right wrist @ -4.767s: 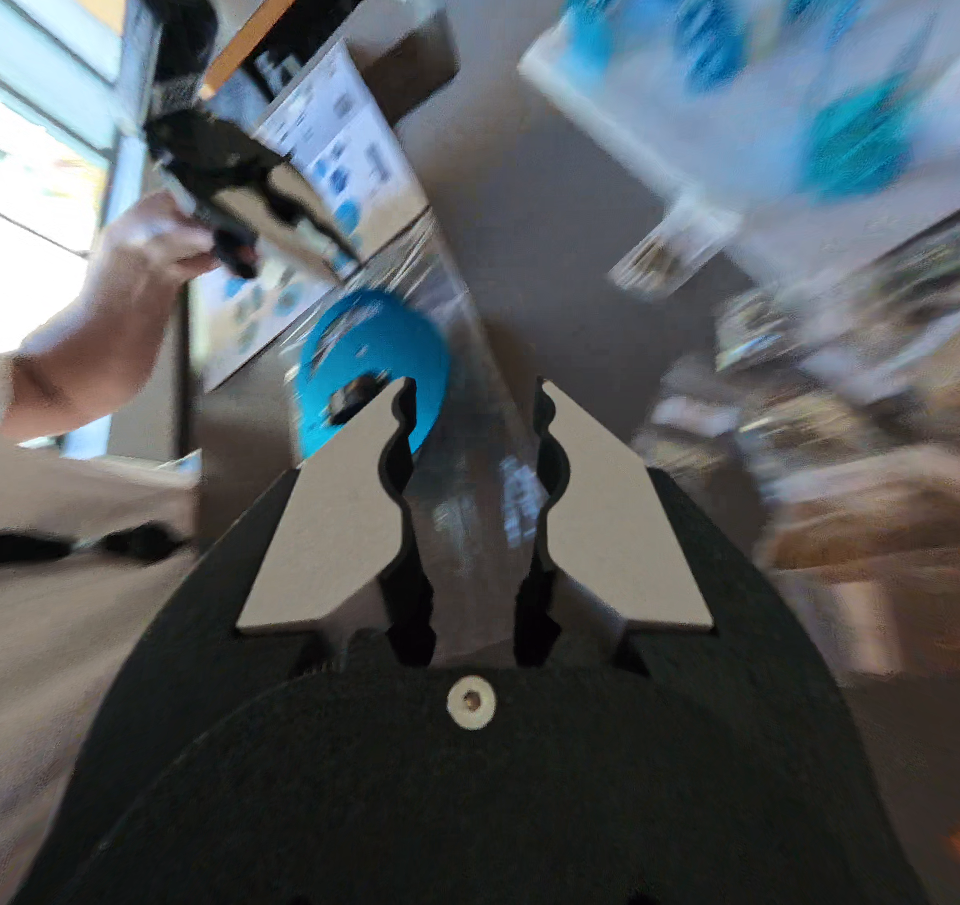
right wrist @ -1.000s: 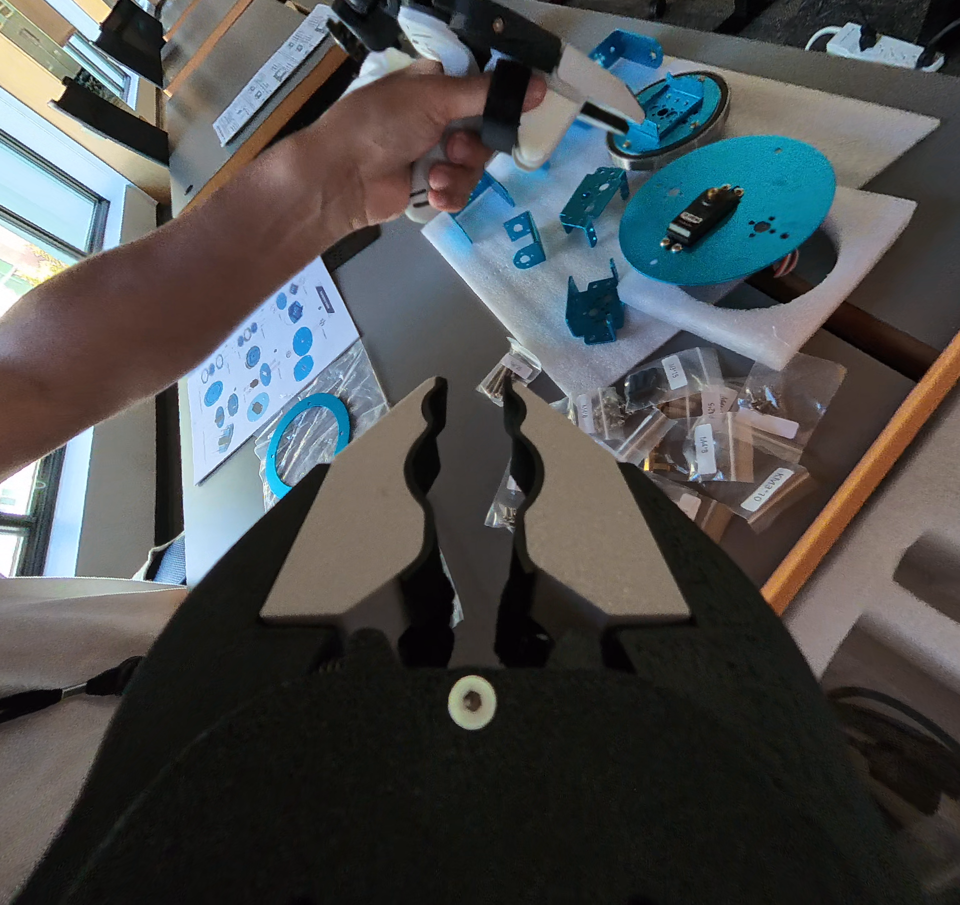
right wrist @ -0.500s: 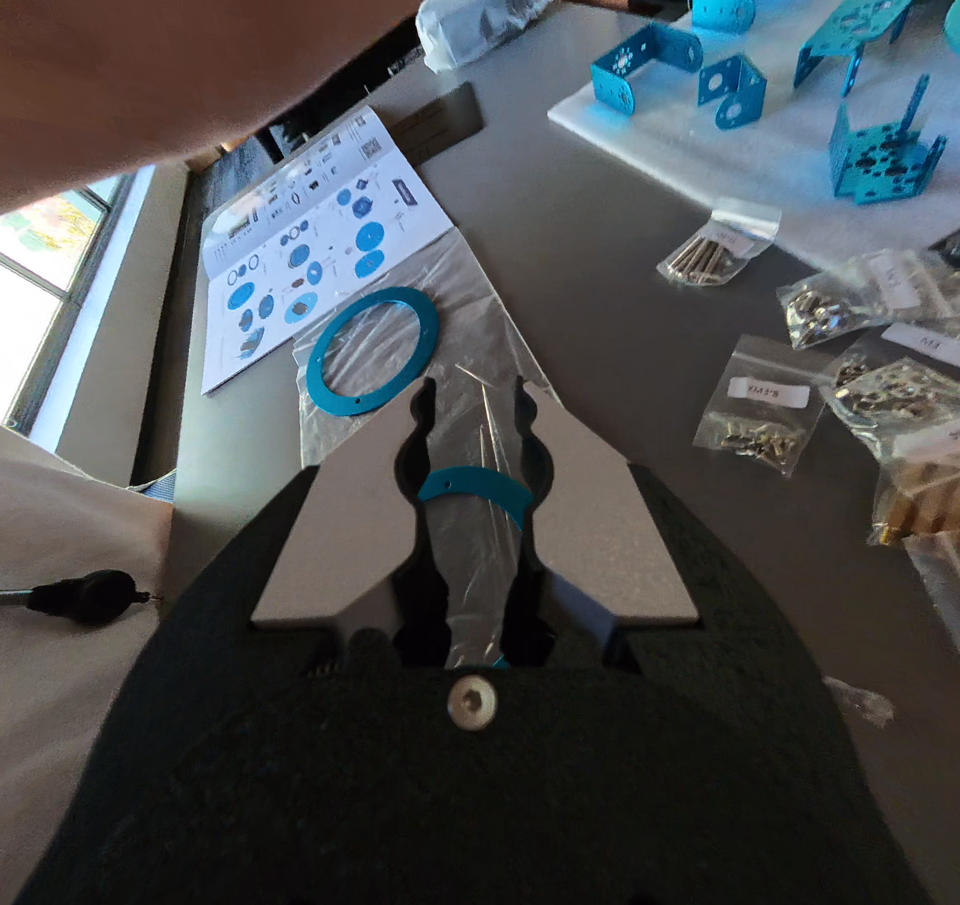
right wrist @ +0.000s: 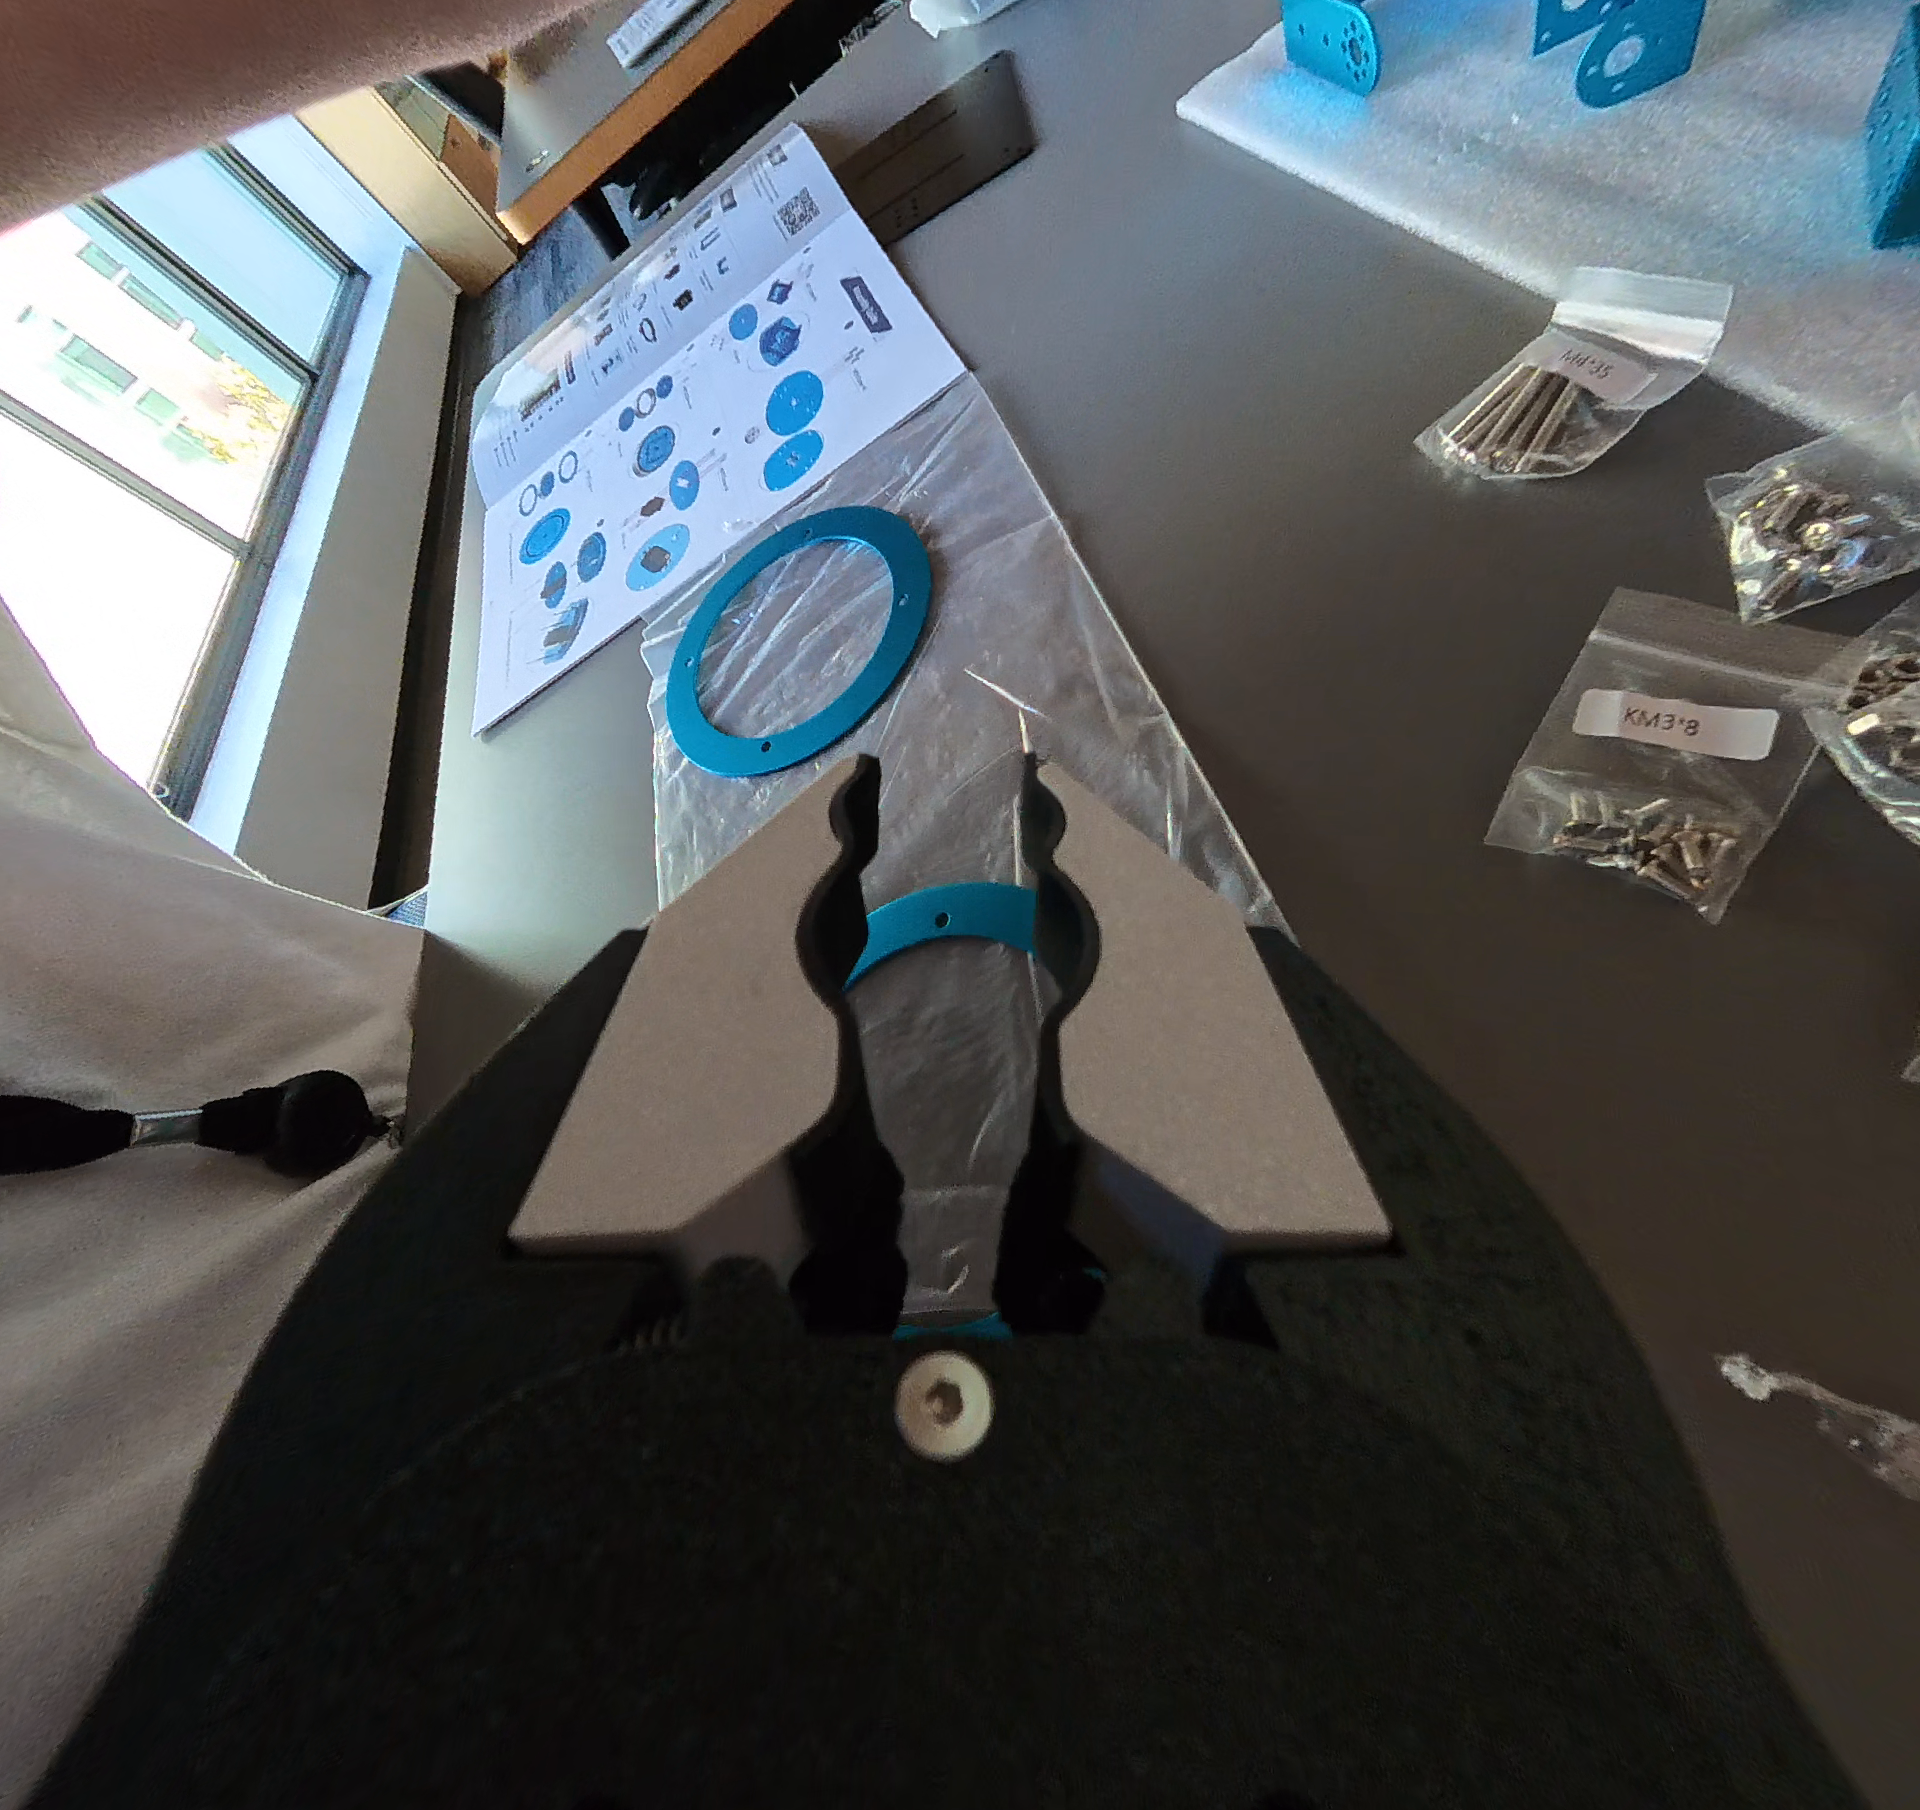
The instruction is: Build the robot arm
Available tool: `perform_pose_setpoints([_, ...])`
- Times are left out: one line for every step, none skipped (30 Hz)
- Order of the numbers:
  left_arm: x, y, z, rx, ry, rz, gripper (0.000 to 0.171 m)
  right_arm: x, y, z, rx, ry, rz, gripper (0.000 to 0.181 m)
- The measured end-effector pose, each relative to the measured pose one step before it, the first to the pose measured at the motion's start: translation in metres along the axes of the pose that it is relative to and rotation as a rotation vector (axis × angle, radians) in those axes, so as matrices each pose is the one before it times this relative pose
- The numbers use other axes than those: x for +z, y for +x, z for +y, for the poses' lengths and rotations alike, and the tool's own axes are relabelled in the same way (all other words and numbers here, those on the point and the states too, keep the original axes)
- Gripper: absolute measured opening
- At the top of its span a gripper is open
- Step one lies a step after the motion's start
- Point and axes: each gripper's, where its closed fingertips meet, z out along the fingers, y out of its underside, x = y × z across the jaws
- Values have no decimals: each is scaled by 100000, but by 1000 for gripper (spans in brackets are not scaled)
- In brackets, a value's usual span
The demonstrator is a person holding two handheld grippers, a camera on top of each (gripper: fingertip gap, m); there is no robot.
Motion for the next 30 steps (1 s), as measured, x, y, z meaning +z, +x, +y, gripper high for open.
perform_pose_setpoints([40, -82, 40, -383, -469, 56, 111, 59, -63, 99, 194, -386, -476, 25])
perform_pose_setpoints([52, 9, 32, -892, -198, 851, 112, 67, -70, 78, 321, -396, -519, 25])
perform_pose_setpoints([3, -1, -11, -92, 75, 383, 112, 68, -90, 65, 268, -435, -572, 25])
perform_pose_setpoints([-41, 64, -14, 723, -339, 241, 111, 60, -91, 74, 119, -468, -491, 25])
perform_pose_setpoints([-65, 133, -29, 833, -312, 127, 106, 41, -86, 57, -100, -426, -224, 25])
perform_pose_setpoints([-44, 9, 8, 671, -375, -1095, 106, 7, -65, -9, -312, -91, -29, 25])
perform_pose_setpoints([-72, 4, -4, 191, -102, -1049, 105, -19, -81, -50, -353, 127, -96, 25])
perform_pose_setpoints([-69, 0, 17, 187, 87, -951, 104, -31, -65, -74, -313, 181, -112, 25])
perform_pose_setpoints([-68, -17, 19, -71, 124, -541, 104, -57, -7, -80, -175, 246, 55, 24])
perform_pose_setpoints([-75, -21, 37, -349, 249, -92, 104, -91, 47, -67, 2, 268, 184, 24])
perform_pose_setpoints([-86, -15, 38, -356, 460, 277, 103, -110, 71, -83, 110, 334, 172, 24])
perform_pose_setpoints([-147, -18, 64, -434, 570, 566, 103, -127, 103, -108, 193, 594, 196, 24])
perform_pose_setpoints([-191, -21, 98, -281, 463, 789, 102, -146, 100, -132, 286, 731, 145, 24])
perform_pose_setpoints([-235, -6, 73, -128, 568, 958, 102, -144, 105, -141, 342, 796, 53, 24])
perform_pose_setpoints([-264, -23, 57, -184, 849, 1105, 102, -125, 85, -160, 370, 836, -97, 24])
perform_pose_setpoints([-227, -15, 92, -225, 822, 1377, 101, -101, 72, -158, 362, 814, -184, 24])
perform_pose_setpoints([-215, -26, 81, -368, 1034, 1658, 101, -68, 91, -126, 250, 589, -91, 24])
perform_pose_setpoints([-213, -29, 45, -430, 1473, 1901, 101, -43, 130, -132, 23, 388, 53, 24])
perform_pose_setpoints([-234, -39, 21, -791, 1774, 1995, 101, -14, 223, -268, -474, 673, 298, 24])
perform_pose_setpoints([-231, -62, 42, -1095, 2017, 2019, 101, 13, 419, -492, -1236, 974, 1141, 24])
perform_pose_setpoints([-233, -48, 74, -732, 2049, 2121, 101, 18, 782, -670, -1926, 687, 2812, 25])
perform_pose_setpoints([-214, -19, 99, -404, 1885, 2132, 100, 116, 1195, -970, -2340, 618, 4248, 26])
perform_pose_setpoints([-176, -36, 115, -680, 1886, 1987, 100, 328, 1396, -1311, -2994, 925, 4036, 29])
perform_pose_setpoints([-159, -9, 106, -876, 2109, 1902, 100, 650, 1446, -1605, -3020, 1728, 2787, 30])
perform_pose_setpoints([-130, -6, 143, -1053, 1874, 1834, 100, 1073, 1585, -1990, -2177, 2666, 1820, 33])
perform_pose_setpoints([-110, -4, 194, -1293, 1333, 1775, 100, 1510, 1823, -1925, -1022, 466, 1739, 40])
perform_pose_setpoints([-90, -10, 222, -1291, 932, 1855, 100, 1814, 2260, -1618, -155, -1583, 3274, 42])
perform_pose_setpoints([-100, -46, 181, -1408, 703, 1814, 100, 2030, 2616, -1329, 1328, -3096, 4710, 42])
perform_pose_setpoints([-127, -78, 59, -1678, 958, 1698, 100, 2099, 2733, -1184, 1765, -4106, 5529, 42])
perform_pose_setpoints([-156, -75, -35, -1870, 1032, 1798, 100, 2221, 2334, -874, 2439, -4784, 4489, 41])
